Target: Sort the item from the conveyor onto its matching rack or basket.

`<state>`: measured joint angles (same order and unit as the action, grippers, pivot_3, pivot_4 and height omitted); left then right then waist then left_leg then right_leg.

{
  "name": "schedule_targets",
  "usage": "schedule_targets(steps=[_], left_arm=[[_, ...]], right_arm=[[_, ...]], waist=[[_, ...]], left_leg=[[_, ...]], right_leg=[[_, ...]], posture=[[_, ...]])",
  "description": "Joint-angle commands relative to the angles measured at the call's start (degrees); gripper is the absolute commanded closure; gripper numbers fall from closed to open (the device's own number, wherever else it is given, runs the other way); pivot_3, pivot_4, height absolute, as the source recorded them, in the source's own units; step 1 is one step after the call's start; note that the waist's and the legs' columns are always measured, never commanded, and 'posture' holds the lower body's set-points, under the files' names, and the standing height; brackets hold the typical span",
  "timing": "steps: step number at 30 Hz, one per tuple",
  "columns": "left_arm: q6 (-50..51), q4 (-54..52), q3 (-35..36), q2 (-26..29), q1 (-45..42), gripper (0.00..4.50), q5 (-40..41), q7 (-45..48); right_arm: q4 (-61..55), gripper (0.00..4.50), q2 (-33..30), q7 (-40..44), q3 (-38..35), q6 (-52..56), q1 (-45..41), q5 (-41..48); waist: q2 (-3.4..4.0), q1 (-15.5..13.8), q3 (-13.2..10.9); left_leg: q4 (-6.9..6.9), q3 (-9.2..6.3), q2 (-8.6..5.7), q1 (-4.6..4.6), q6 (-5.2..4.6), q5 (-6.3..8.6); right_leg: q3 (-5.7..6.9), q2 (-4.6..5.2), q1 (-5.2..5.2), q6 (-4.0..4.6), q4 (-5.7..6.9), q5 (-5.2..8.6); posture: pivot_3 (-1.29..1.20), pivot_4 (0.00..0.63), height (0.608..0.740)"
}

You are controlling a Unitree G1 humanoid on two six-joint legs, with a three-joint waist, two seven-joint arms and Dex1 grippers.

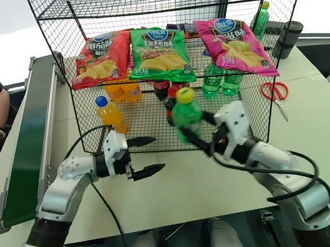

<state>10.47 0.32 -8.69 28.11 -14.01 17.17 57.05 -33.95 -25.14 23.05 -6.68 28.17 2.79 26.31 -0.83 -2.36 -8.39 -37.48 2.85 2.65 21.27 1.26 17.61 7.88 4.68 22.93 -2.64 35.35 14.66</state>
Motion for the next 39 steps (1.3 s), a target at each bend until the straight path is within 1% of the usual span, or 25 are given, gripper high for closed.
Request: schedule_targets(steps=[1, 5, 8, 11, 15, 20, 26, 33, 34, 35, 36, 39], left_arm=[[-1.52, -1.76, 4.68, -1.62, 0.78, 0.03, 0.54, -5.62], [0.78, -6.39, 6.09, -3.46, 1.69, 0.03, 2.14, -8.69], [2.32, -9.45, 5.46, -4.31, 2.06, 0.03, 2.27, -10.13], [3.05, -11.25, 4.47, -5.00, 2.66, 0.03, 2.09, -10.55], [3.08, -11.98, 3.72, -5.12, 3.17, 0.03, 1.86, -10.04], [2.85, -12.00, 3.21, -4.56, 3.12, 0.03, 1.62, -9.39], [2.69, -11.67, 3.10, -4.44, 2.82, 0.03, 1.52, -9.39], [2.31, -11.50, 2.57, -4.52, 2.63, 0.03, 1.01, -9.24], [2.27, -11.42, 2.52, -4.58, 2.56, 0.00, 0.94, -9.26], [2.24, -11.35, 2.50, -4.64, 2.51, 0.00, 0.92, -9.26], [2.19, -11.27, 2.46, -4.70, 2.45, 0.00, 0.88, -9.26], [2.10, -11.19, 2.41, -4.84, 2.37, 0.00, 0.89, -9.22]], right_arm=[[3.09, 1.64, 2.01, -4.50, -3.01, -6.47, 2.07, -5.88], [11.69, 1.64, 5.59, -8.82, -3.43, -13.60, 1.31, -11.66], [19.13, 1.64, 7.19, -10.83, -3.01, -19.12, -1.38, -15.02], [27.82, 1.64, 8.97, -11.29, -2.60, -23.98, -5.46, -16.21], [36.82, 1.64, 10.47, -10.69, -2.48, -29.09, -9.92, -16.70], [49.03, 1.64, 12.11, -9.97, -1.89, -34.73, -17.48, -17.05], [57.93, 1.64, 12.66, -8.88, -2.10, -38.87, -22.15, -16.99], [59.71, 1.64, 13.11, -6.06, -2.06, -39.99, -22.95, -15.29], [59.40, 0.62, 13.11, -5.92, -2.06, -39.92, -22.79, -15.29], [59.09, 0.32, 13.11, -5.85, -2.05, -39.87, -22.64, -15.37], [58.42, 0.08, 12.94, -5.90, -1.89, -39.85, -22.32, -15.75], [55.29, 0.08, 11.94, -5.19, -0.71, -39.50, -20.79, -17.18]], waist=[[0.00, 0.13, 0.00], [0.16, 0.44, 0.03], [0.26, 0.87, 0.03], [0.33, 1.78, 0.04], [0.36, 1.89, 0.02], [0.38, 2.03, 0.01], [0.38, 2.13, 0.00], [0.38, 2.32, 0.00], [0.38, 2.40, 0.00], [0.38, 2.56, 0.00], [0.38, 2.82, 0.00], [0.38, 2.99, 0.00]], left_leg=[[-0.01, 0.00, 0.00, 0.00, 0.00, 0.00], [-0.08, 0.05, 0.02, -0.08, 0.00, 0.00], [-0.08, 0.07, 0.05, -0.11, 0.00, 0.00], [-0.09, 0.09, 0.04, -0.14, 0.01, -0.01], [-0.09, 0.14, 0.04, -0.25, 0.01, -0.01], [-0.14, 0.25, 0.04, -0.33, 0.01, -0.01], [-0.05, 0.52, 0.09, -0.72, 0.01, 0.00], [0.04, 0.70, 0.15, -0.88, 0.01, -0.01], [0.04, 0.71, 0.16, -0.89, 0.01, -0.01], [0.05, 0.71, 0.16, -0.89, 0.01, -0.01], [0.05, 0.71, 0.16, -0.89, 0.01, -0.01], [0.06, 0.71, 0.17, -0.89, 0.01, -0.01]], right_leg=[[-0.01, 0.01, 0.00, -0.01, 0.01, -0.01], [-0.09, 0.00, -0.01, -0.01, 0.13, -0.01], [-0.12, -0.04, -0.01, -0.01, 0.18, -0.01], [-0.15, -0.03, -0.01, -0.01, 0.25, -0.01], [-0.24, -0.03, -0.02, -0.01, 0.38, -0.01], [-0.43, -0.01, -0.02, -0.01, 0.48, 0.00], [-0.76, -0.02, -0.13, -0.01, 0.60, 0.00], [-0.93, 0.01, -0.14, -0.01, 0.64, 0.00], [-0.94, 0.01, -0.13, -0.01, 0.65, 0.00], [-0.95, 0.01, -0.13, -0.01, 0.65, 0.00], [-0.95, 0.01, -0.13, -0.01, 0.66, 0.00], [-0.95, 0.02, -0.13, -0.01, 0.66, 0.00]], posture=[[0.00, 0.150, 0.734], [0.00, 0.150, 0.734], [0.00, 0.150, 0.734], [0.00, 0.150, 0.734], [0.00, 0.150, 0.734], [0.00, 0.150, 0.734], [0.00, 0.150, 0.734], [0.00, 0.150, 0.734], [0.00, 0.150, 0.734], [0.00, 0.150, 0.734], [0.00, 0.150, 0.734], [0.00, 0.150, 0.734]])
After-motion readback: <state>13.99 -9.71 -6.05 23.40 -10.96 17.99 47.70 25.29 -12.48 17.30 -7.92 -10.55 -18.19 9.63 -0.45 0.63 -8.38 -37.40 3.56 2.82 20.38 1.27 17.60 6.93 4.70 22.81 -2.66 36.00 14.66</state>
